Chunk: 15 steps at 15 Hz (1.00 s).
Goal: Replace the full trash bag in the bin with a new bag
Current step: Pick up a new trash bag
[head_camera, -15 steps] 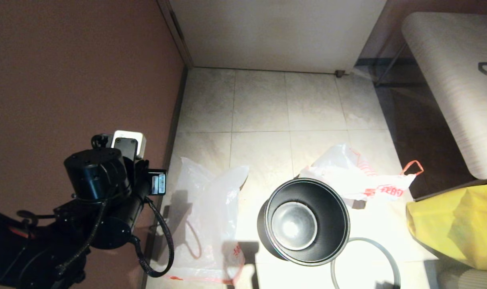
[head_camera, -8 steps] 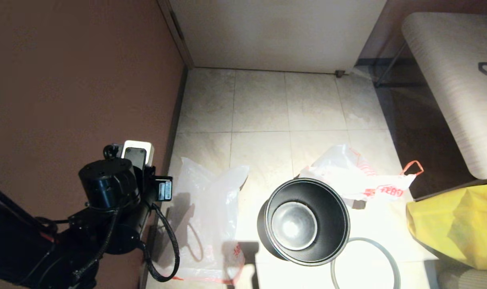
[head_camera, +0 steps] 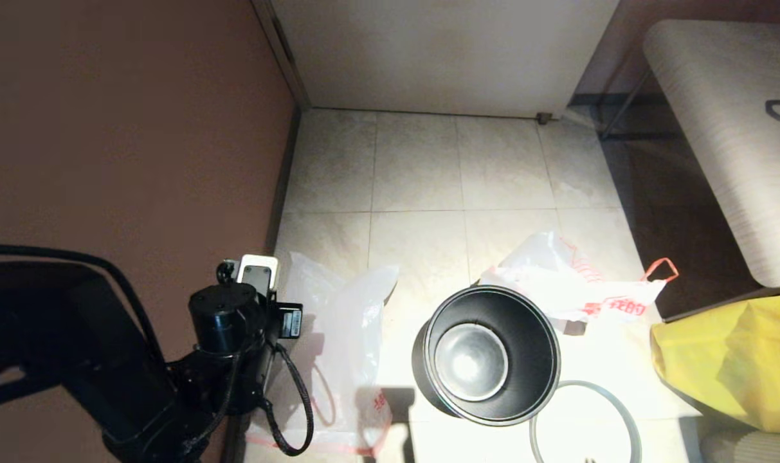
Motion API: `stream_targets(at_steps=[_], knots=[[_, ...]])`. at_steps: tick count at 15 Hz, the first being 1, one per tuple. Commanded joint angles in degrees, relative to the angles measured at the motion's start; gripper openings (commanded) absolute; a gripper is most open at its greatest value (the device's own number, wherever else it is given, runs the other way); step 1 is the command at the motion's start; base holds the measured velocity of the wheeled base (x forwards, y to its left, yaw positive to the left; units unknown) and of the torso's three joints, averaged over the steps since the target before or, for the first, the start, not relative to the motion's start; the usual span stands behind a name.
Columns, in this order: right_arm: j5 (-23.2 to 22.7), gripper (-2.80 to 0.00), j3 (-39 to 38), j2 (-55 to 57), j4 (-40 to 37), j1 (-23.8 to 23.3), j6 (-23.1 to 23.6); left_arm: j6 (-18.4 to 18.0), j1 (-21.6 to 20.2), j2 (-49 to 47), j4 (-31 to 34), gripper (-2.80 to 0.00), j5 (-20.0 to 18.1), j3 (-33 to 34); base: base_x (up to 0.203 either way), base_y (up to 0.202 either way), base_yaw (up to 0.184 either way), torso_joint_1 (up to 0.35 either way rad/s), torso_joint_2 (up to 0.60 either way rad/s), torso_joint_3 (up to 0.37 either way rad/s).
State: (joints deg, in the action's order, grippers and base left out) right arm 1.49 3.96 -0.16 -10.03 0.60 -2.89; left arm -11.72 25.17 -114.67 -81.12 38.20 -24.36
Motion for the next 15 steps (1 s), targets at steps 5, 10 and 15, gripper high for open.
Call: stream_targets(at_steps=[5,10,15], knots=[[0.00,-2.80,-0.09,0.16,-0.34,0.02,-0.01,-0.47,-1.71,-23.00,-6.23,-2.80,-1.26,-6.75,0.000,0.000,0.000,0.000,0.00,0.000],[0.00,-2.80,-0.09,0.16,-0.34,0.02,-0.01,-0.73,-0.57,-27.62,3.90,-2.80,-2.91,-18.19,0.000,0.000,0.000,0.000,0.00,0.000],[0.00,-2.80,-0.09,0.16,-0.34,0.02,-0.01,-0.42,1.15,-28.47,8.23,0.00,-3.07,-22.90,0.000,0.000,0.000,0.000,0.00,0.000]])
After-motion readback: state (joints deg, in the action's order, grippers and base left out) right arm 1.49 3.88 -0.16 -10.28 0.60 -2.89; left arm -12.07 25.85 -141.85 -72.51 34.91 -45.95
